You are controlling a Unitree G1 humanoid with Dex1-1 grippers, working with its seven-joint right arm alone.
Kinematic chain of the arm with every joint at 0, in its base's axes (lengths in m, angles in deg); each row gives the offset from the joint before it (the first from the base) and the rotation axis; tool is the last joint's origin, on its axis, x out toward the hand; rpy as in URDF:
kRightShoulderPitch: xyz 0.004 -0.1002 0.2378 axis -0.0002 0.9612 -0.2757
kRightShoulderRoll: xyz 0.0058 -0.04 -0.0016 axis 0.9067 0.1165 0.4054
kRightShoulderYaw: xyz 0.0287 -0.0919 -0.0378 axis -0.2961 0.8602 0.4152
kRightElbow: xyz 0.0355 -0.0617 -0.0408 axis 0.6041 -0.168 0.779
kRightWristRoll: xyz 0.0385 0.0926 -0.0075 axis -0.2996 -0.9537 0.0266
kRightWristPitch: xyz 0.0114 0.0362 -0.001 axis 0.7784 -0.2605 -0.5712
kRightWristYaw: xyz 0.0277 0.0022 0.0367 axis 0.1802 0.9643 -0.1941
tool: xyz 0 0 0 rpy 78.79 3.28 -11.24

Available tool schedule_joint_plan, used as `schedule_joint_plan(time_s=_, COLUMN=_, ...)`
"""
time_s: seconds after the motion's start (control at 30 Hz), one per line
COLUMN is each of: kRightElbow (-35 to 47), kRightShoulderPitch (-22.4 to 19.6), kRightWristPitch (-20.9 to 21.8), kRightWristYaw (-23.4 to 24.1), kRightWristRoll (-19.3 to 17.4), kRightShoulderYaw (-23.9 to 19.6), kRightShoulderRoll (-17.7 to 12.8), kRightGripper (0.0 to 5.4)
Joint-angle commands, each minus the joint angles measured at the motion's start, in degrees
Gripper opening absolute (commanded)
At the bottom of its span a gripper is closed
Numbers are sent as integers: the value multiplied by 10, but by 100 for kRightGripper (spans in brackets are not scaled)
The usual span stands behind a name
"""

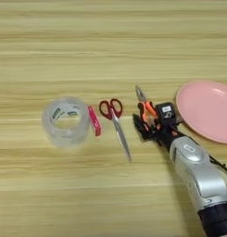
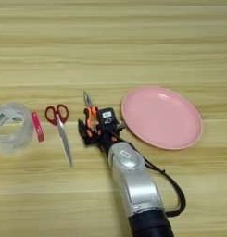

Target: Move the objects on the table

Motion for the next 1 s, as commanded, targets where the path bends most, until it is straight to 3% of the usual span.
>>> schedule_joint_plan(time_s=0.03, kRightElbow=43, kRightShoulderPitch=-16, kRightWristPitch=29, kRightWristYaw=4, kRightWristRoll=5, kRightShoulderYaw=-1, kRightShoulderRoll=-1, kRightGripper=492)
schedule_joint_plan(time_s=0.17, kRightElbow=72, kRightShoulderPitch=-7, kRightWristPitch=39, kRightWristYaw=1, kRightWristRoll=9, kRightShoulderYaw=0, kRightShoulderRoll=-2, kRightGripper=537)
schedule_joint_plan(time_s=0.5, kRightElbow=166, kRightShoulderPitch=53, kRightWristPitch=56, kRightWristYaw=-46, kRightWristRoll=-4, kRightShoulderYaw=8, kRightShoulderRoll=-25, kRightGripper=537)
schedule_joint_plan(time_s=0.77, kRightElbow=210, kRightShoulderPitch=113, kRightWristPitch=60, kRightWristYaw=-84, kRightWristRoll=-2, kRightShoulderYaw=48, kRightShoulderRoll=-35, kRightGripper=537)
schedule_joint_plan(time_s=1.0, kRightElbow=200, kRightShoulderPitch=125, kRightWristPitch=68, kRightWristYaw=-100, kRightWristRoll=6, kRightShoulderYaw=99, kRightShoulderRoll=-21, kRightGripper=537)
